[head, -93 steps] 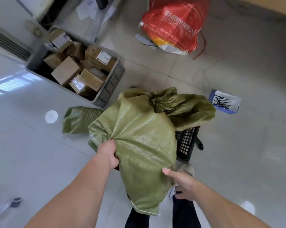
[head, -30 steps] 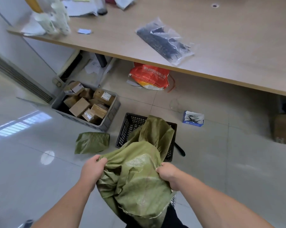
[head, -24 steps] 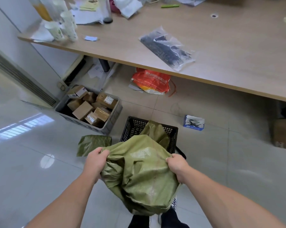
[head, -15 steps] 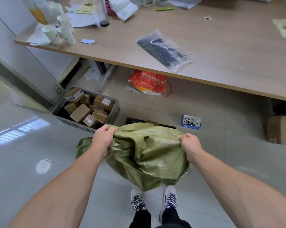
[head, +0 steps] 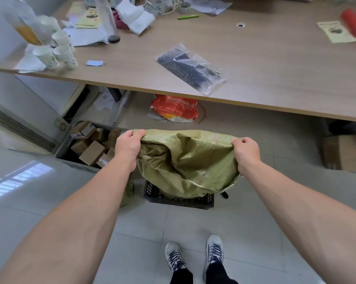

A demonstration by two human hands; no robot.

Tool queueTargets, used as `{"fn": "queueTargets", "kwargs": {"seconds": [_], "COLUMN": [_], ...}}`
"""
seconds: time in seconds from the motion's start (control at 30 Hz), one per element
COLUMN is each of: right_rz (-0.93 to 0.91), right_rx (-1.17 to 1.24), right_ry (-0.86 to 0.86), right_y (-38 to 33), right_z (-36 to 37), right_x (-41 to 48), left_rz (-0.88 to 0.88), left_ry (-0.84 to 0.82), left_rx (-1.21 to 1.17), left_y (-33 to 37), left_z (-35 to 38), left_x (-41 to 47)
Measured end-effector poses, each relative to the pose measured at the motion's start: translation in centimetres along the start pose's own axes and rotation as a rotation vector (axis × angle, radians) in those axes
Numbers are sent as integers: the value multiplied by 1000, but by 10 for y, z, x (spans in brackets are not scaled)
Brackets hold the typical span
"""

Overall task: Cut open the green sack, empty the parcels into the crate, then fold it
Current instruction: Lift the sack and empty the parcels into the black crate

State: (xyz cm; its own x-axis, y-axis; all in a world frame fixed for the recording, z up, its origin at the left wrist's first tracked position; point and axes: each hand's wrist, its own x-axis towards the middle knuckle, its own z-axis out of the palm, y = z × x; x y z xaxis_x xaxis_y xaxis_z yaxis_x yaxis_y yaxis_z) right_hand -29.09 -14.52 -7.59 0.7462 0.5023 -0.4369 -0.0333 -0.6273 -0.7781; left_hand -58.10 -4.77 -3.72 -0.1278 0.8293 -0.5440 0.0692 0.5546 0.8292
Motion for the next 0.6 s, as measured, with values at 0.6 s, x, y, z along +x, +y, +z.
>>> {"fn": "queueTargets", "kwargs": {"seconds": [0.6], "right_rz": [-177], "right_rx": [16], "right_ry": [-384], "right_y": [-55], "right_z": [-3], "right_x": [-5], "left_rz": [37], "left_ry": [143], "left_rx": [173], "left_y": [36], "left_z": [-4], "left_x": [18]}}
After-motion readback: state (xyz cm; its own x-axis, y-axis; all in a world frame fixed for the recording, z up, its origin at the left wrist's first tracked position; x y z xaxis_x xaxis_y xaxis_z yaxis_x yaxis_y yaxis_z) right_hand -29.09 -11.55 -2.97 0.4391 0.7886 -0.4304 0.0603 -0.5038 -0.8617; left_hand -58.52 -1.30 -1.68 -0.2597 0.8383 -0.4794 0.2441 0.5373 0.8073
